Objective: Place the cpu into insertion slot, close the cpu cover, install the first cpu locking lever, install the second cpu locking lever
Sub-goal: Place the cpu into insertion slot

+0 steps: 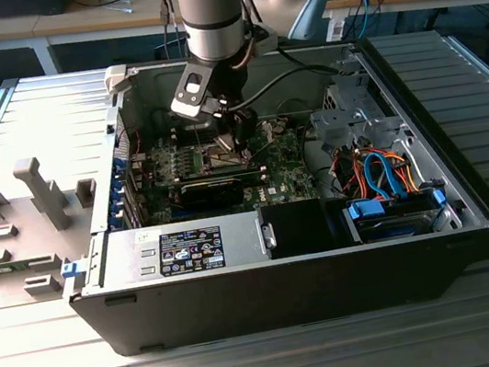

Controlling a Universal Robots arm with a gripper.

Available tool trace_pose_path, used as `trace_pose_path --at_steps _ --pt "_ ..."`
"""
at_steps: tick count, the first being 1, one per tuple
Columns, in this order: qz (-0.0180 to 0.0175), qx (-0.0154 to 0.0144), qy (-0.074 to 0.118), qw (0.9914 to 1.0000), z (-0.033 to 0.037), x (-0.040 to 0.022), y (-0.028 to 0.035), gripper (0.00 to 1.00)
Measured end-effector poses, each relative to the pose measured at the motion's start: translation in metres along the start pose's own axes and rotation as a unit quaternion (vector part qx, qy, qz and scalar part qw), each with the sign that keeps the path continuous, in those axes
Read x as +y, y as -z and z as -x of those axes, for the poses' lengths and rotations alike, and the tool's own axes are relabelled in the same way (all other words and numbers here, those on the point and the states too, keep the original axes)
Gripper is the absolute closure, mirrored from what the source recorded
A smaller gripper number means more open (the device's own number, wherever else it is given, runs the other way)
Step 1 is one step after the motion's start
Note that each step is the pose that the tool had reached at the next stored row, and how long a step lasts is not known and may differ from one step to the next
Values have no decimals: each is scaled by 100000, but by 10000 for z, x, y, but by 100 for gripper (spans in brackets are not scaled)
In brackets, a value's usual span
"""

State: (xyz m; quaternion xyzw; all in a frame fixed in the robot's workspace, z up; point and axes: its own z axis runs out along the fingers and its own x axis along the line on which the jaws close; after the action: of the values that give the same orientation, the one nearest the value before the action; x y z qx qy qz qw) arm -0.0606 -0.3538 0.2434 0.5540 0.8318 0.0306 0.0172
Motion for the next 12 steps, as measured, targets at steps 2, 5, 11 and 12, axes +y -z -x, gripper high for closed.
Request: trace_pose_path --at_steps 2,5,11,12 --pt "-4 -68 -677 99998 0 0 -5 46" --pt "-13 -149 -1372 99990 0 -1 -9 46" --pt "-30 -330 -3039 99953 0 -1 -16 46" --pt "-36 -375 -3380 99942 0 -1 -18 46"
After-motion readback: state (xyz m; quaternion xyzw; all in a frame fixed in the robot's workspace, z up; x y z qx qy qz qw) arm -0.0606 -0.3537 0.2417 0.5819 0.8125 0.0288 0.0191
